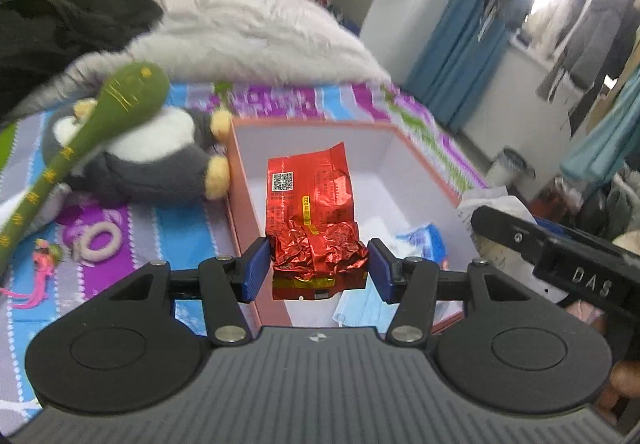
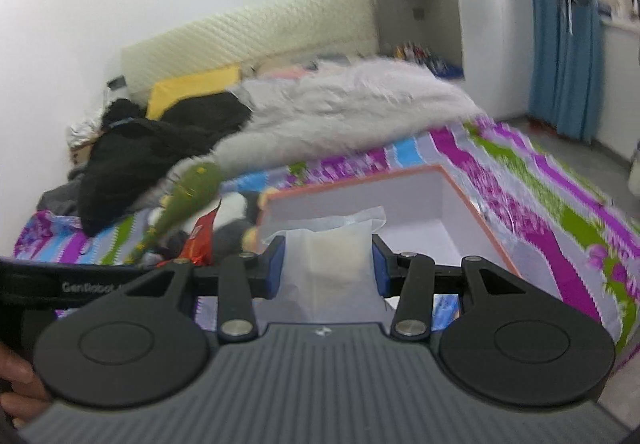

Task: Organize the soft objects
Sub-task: 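Open the left gripper over the box while the right gripper releases the clear bag into it, then withdraw both open tools from the box back toward the pile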

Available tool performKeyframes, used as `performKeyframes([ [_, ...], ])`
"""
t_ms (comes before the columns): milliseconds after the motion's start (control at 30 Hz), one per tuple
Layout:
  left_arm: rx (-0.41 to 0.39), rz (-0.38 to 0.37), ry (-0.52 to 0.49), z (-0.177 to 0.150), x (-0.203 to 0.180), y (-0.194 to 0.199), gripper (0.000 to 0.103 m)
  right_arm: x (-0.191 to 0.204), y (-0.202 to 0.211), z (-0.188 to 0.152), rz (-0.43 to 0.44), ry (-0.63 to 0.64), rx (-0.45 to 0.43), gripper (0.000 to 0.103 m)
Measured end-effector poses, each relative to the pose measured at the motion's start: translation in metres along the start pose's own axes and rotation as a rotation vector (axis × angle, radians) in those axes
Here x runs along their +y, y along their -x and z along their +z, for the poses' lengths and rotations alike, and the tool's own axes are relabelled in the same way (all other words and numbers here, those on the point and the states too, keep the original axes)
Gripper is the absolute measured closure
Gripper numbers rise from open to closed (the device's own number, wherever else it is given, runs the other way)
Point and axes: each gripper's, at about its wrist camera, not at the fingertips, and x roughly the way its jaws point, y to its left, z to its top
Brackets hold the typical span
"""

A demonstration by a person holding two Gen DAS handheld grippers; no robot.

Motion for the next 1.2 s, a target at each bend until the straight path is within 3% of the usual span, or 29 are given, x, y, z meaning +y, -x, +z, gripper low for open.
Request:
performKeyframes([
  [367, 0.144, 0.015, -0.034, 0.031, -0.002, -0.084, 0.044, -0.044, -0.087, -0.005, -0.037, -0.083, 0.201, 0.056],
  [567, 0.202, 0.032, -0.034, 0.035, 0.002, -0.113, 0.044, -0.053, -0.101, -0.012, -0.061, -0.083, 0.252, 0.056],
  [767, 0.214, 0.048, -0.053, 0.033, -0.001, -0.114, 0.041, -0.058, -0.104, -0.017, -0.068, -0.096, 0.282, 0.052],
  [967, 0.185, 0.041, -0.076, 0.037, -0.005, -0.098, 0.041, -0.051, -0.09, -0.012, -0.054, -0.075, 0.247, 0.052],
  [1200, 0.09, 0.038, -0.141, 0.037, -0.018, -0.054, 0.041, -0.032, -0.053, 0.0, -0.028, -0.051, 0.135, 0.052],
])
